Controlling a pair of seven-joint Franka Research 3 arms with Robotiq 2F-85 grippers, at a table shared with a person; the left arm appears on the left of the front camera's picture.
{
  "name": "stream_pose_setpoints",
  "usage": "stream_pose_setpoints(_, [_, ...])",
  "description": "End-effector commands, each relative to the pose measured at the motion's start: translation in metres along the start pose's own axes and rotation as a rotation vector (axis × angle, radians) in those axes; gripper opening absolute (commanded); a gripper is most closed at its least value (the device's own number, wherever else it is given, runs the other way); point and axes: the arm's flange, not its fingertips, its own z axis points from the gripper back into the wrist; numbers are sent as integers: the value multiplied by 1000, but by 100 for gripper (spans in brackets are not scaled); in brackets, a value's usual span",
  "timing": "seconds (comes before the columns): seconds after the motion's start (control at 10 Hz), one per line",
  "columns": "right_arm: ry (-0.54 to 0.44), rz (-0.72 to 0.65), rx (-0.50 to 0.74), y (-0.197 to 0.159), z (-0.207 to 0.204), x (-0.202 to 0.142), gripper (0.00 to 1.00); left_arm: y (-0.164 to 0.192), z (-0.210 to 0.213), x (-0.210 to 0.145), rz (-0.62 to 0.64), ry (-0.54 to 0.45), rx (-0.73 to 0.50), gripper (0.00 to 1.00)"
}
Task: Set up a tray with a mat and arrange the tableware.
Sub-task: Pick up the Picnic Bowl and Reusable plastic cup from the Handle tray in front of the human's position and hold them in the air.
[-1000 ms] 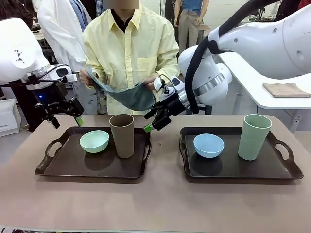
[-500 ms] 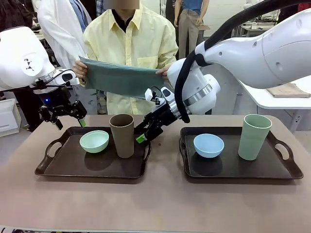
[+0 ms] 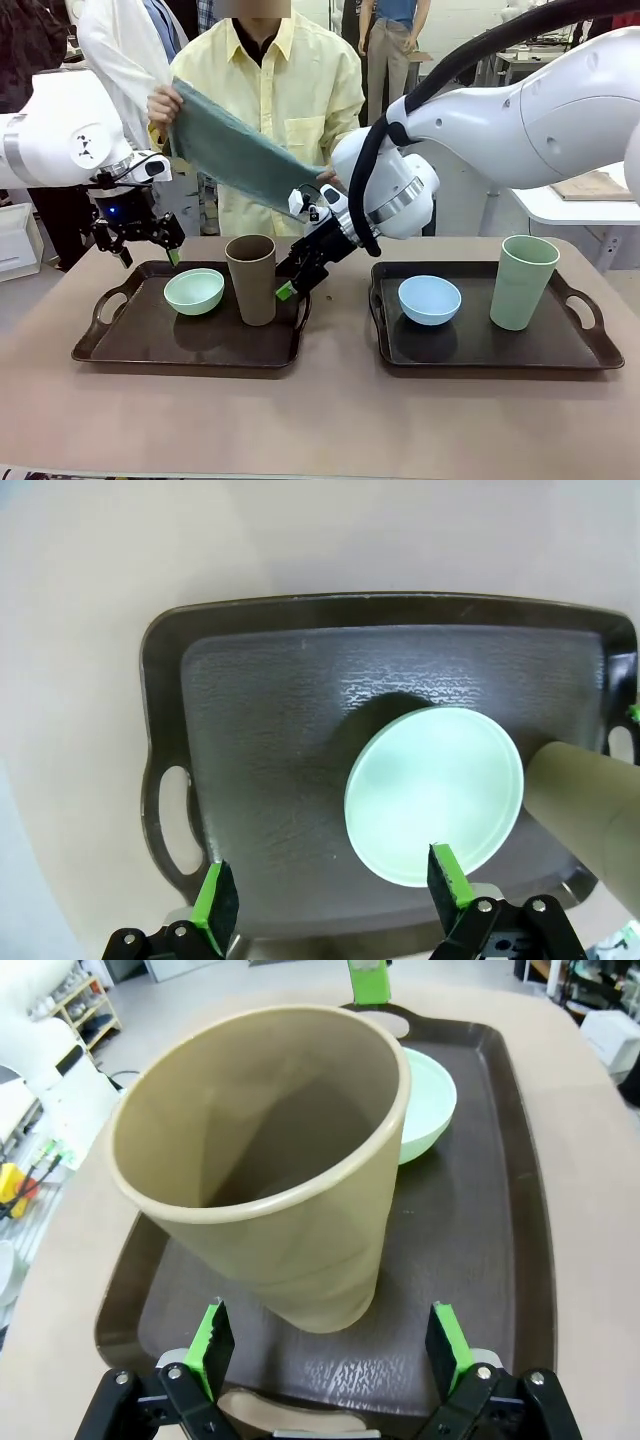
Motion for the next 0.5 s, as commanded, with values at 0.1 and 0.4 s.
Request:
stream_pose_setpoints(0.1, [25, -1, -15, -12, -11, 9, 100, -4, -14, 12, 15, -8, 46, 100])
stream_pose_setpoints(0.4, [32, 10, 14, -10, -23, 14, 100, -5, -23, 17, 27, 11, 69, 100])
